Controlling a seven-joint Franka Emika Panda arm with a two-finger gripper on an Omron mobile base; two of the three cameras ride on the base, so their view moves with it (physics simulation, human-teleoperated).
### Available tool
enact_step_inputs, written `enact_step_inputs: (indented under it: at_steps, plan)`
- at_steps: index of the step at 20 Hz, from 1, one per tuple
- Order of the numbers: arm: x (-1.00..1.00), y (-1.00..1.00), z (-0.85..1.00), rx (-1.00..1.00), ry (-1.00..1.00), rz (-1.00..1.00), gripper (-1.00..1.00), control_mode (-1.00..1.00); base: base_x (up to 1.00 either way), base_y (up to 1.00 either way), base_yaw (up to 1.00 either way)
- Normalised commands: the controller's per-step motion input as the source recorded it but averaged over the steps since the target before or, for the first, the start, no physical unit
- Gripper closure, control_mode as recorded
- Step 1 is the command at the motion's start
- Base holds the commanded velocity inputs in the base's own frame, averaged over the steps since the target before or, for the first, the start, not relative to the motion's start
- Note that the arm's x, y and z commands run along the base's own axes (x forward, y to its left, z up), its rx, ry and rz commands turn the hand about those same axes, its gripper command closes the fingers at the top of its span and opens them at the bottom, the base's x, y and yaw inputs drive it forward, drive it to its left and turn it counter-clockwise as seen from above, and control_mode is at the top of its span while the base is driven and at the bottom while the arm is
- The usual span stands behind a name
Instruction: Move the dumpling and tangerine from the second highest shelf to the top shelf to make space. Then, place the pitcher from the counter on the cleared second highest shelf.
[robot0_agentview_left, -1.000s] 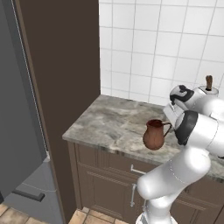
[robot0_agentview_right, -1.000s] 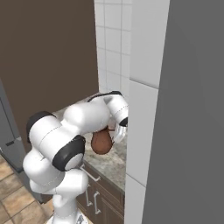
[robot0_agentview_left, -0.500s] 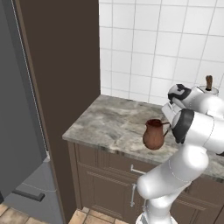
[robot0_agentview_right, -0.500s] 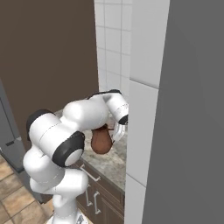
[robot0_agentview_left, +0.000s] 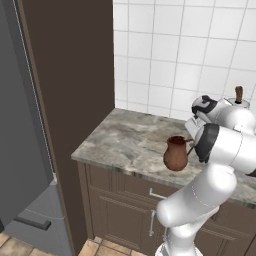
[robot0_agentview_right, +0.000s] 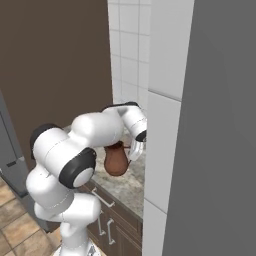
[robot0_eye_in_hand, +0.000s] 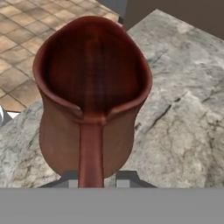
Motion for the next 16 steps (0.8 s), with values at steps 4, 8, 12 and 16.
enact_step_inputs:
  at_steps: [4, 8, 12, 16]
  plan:
    - [0.0, 0.0, 0.0, 0.0, 0.0, 0.0, 1.0, -1.0, 0.0, 0.0, 0.0]
    - [-0.03, 0.18, 0.0, -0.02, 0.0, -0.01, 1.0, -1.0, 0.0, 0.0, 0.0]
    - [-0.31, 0.85, 0.3, -0.13, -0.01, -0.24, 1.0, -1.0, 0.0, 0.0, 0.0]
    - [-0.71, 0.93, 0.34, -0.16, -0.14, -0.4, 1.0, -1.0, 0.0, 0.0, 0.0]
